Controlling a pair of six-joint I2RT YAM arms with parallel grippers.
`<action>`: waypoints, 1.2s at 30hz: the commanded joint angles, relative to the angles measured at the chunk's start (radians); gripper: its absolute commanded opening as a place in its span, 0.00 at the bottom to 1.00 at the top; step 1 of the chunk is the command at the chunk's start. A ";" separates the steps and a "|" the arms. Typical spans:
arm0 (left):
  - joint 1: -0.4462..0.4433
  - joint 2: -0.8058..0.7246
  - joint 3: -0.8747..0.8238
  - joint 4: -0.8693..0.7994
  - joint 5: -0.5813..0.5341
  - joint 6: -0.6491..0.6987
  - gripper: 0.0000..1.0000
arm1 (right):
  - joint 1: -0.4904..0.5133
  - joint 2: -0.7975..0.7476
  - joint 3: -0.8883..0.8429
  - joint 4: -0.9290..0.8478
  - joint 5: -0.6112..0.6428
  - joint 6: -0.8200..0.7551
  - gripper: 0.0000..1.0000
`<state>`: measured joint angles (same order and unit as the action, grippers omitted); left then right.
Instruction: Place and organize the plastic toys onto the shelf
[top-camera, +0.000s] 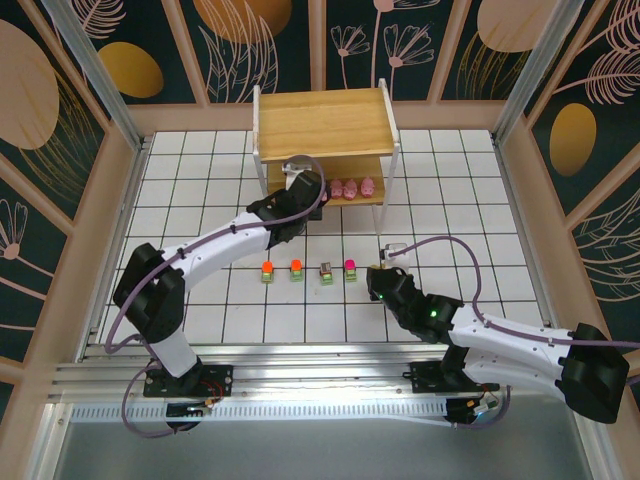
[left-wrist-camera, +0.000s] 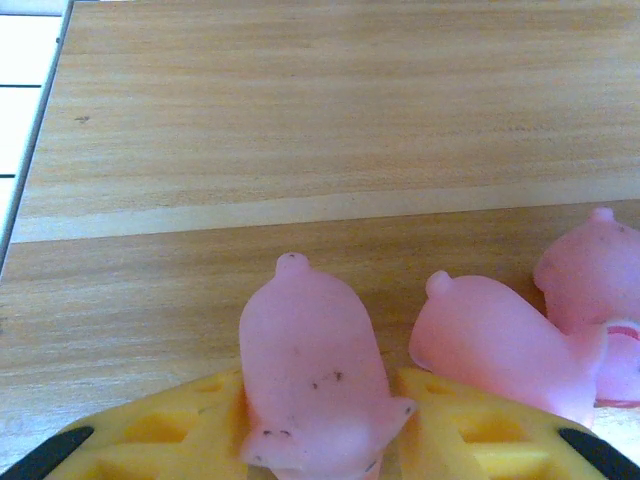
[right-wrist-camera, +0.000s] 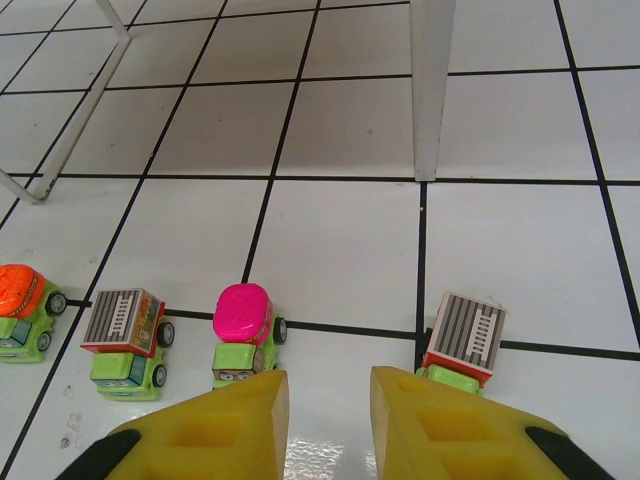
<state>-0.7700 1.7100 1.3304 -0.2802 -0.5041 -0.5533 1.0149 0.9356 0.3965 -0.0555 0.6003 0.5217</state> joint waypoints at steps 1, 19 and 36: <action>0.011 -0.055 -0.015 0.016 -0.002 0.000 0.41 | -0.006 -0.009 -0.017 0.018 0.008 -0.014 0.29; 0.011 -0.042 -0.014 0.015 -0.017 0.015 0.42 | -0.006 -0.011 -0.018 0.014 0.008 -0.012 0.29; -0.061 -0.128 -0.063 0.004 -0.084 0.016 0.62 | -0.006 -0.009 -0.017 0.014 0.010 -0.012 0.39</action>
<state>-0.8005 1.6089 1.2762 -0.2932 -0.5503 -0.5457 1.0149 0.9356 0.3965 -0.0551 0.6003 0.5102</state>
